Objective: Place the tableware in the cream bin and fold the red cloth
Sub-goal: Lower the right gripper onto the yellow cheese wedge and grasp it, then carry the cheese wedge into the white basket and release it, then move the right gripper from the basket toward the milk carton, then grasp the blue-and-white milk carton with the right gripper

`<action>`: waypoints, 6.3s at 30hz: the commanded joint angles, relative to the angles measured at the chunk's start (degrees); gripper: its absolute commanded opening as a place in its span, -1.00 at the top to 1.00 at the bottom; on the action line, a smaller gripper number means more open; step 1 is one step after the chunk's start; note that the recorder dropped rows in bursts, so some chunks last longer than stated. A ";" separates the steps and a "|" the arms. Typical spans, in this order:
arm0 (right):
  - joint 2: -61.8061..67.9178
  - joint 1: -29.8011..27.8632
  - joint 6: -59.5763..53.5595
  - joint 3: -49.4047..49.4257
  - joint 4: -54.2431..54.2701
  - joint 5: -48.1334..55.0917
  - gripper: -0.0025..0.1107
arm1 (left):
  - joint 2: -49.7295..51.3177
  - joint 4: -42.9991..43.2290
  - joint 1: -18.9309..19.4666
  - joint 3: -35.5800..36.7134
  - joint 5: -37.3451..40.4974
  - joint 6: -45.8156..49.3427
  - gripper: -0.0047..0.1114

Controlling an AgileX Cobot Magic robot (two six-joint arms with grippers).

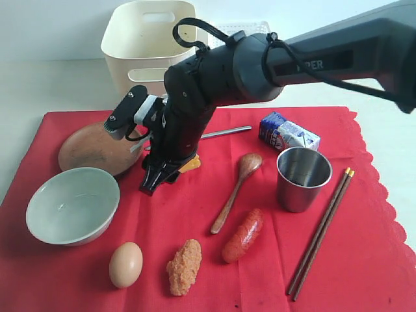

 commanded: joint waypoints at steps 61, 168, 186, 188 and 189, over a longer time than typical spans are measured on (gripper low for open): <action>9.13 -25.75 17.17 -14.40 1.05 -31.15 0.60 | -0.29 -0.35 0.12 0.13 -0.15 -0.40 0.90; -7.66 -22.89 21.74 16.43 -12.26 -6.69 -0.08 | -0.29 -0.35 0.12 0.13 -0.15 -0.40 0.90; -7.65 -22.89 23.49 16.43 -11.89 -11.37 0.96 | -0.29 -0.35 0.12 0.13 -0.15 -0.40 0.90; -8.38 -22.89 23.49 16.43 -11.24 -11.37 0.96 | -0.29 -0.35 0.12 0.13 -0.15 -0.40 0.90; -8.96 -22.89 23.49 16.43 -10.55 -11.12 0.96 | -0.29 -0.35 0.12 0.13 -0.15 -0.40 0.90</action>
